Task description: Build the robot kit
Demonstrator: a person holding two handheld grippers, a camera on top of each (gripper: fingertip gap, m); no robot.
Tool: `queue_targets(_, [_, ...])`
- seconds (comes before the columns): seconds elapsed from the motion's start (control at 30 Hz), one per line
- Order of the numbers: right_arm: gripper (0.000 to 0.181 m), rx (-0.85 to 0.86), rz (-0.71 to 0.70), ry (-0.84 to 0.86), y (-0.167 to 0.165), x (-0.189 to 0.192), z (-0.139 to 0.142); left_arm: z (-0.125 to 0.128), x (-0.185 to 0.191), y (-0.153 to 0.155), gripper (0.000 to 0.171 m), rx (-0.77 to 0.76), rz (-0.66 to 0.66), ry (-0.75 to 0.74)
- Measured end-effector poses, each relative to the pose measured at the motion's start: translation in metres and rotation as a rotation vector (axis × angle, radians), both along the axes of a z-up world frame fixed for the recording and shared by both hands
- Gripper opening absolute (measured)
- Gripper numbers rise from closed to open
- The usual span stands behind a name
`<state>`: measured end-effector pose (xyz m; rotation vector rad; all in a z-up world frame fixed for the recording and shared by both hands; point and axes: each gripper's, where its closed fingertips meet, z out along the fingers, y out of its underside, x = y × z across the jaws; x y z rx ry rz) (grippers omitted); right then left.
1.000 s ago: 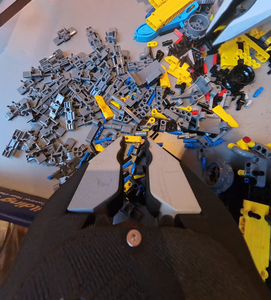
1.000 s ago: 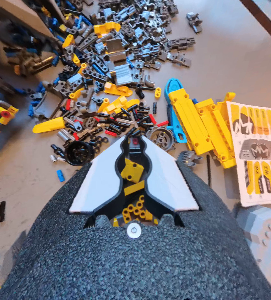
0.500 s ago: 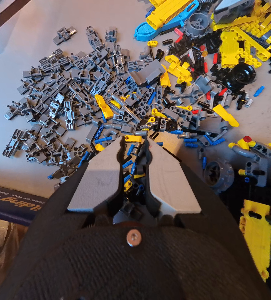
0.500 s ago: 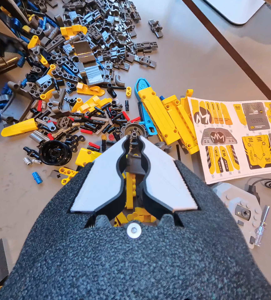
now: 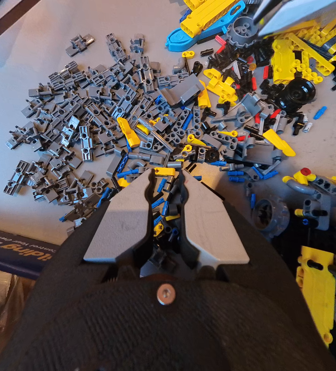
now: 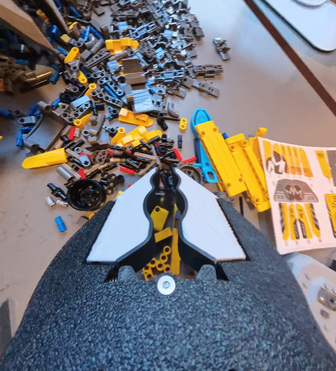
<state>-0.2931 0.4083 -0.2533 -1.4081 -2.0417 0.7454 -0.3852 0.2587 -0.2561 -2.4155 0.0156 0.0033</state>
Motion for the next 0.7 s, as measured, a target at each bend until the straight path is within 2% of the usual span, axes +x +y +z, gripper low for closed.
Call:
queue_targets(0.27, [0.012, 0.06, 0.022, -0.063, -0.005, -0.001, -0.02, 0.001, 0.0, 0.0, 0.022, 0.002, -0.002, -0.002])
queue_targets(0.7, [0.01, 0.034, -0.012, -0.041, 0.001, -0.004, -0.015, 0.003, 0.001, 0.0, 0.022, 0.01, -0.004, -0.005])
